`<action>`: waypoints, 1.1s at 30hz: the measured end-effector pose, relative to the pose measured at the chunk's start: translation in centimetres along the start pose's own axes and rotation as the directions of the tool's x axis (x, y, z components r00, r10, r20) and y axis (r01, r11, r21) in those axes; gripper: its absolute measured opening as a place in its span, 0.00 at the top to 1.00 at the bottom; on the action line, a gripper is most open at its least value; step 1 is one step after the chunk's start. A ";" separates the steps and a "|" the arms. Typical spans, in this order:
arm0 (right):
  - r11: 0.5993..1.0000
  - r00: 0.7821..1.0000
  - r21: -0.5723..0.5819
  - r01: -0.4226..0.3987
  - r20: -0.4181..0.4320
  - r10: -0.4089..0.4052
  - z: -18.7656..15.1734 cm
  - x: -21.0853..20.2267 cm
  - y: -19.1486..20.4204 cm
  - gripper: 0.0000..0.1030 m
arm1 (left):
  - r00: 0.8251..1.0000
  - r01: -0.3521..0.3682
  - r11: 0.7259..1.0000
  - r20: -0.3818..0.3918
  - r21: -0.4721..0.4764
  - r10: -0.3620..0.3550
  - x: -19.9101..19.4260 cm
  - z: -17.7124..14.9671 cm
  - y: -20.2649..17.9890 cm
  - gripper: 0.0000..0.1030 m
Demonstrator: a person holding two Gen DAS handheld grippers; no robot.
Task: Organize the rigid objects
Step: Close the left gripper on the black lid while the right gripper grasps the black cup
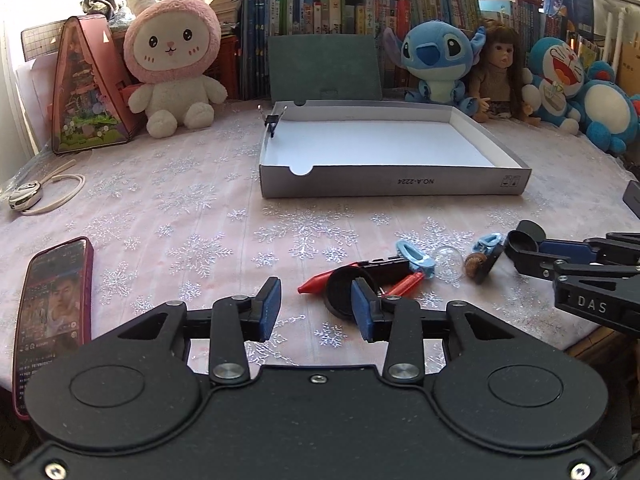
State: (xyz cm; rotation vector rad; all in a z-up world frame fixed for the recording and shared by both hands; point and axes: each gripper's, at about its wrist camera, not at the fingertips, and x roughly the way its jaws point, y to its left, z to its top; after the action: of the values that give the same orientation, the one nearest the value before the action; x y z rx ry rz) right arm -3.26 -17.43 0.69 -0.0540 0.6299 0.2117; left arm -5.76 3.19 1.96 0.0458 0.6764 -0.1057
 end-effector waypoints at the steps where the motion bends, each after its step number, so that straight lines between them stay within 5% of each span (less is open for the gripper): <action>1: 1.000 1.000 -0.009 -0.002 0.002 0.002 0.0 -0.1 0.2 0.60 | 1.000 0.013 1.000 0.000 0.014 -0.013 -0.1 -0.1 -0.3 0.64; 23: 0.999 0.999 -0.031 0.031 0.006 -0.031 0.2 1.1 0.3 0.60 | 0.994 -0.108 0.993 0.020 0.057 0.107 1.2 -1.0 -1.8 0.66; 33: 0.999 1.000 -0.034 0.027 0.013 -0.026 0.5 1.7 0.8 0.60 | 0.994 -0.108 0.993 0.031 0.042 0.106 2.4 -0.4 -2.0 0.65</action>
State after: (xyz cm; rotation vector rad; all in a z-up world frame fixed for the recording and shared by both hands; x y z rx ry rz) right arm -1.78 -16.31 0.10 -0.0936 0.6128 0.1970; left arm -4.35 1.06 0.09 0.1217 0.6418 -0.0178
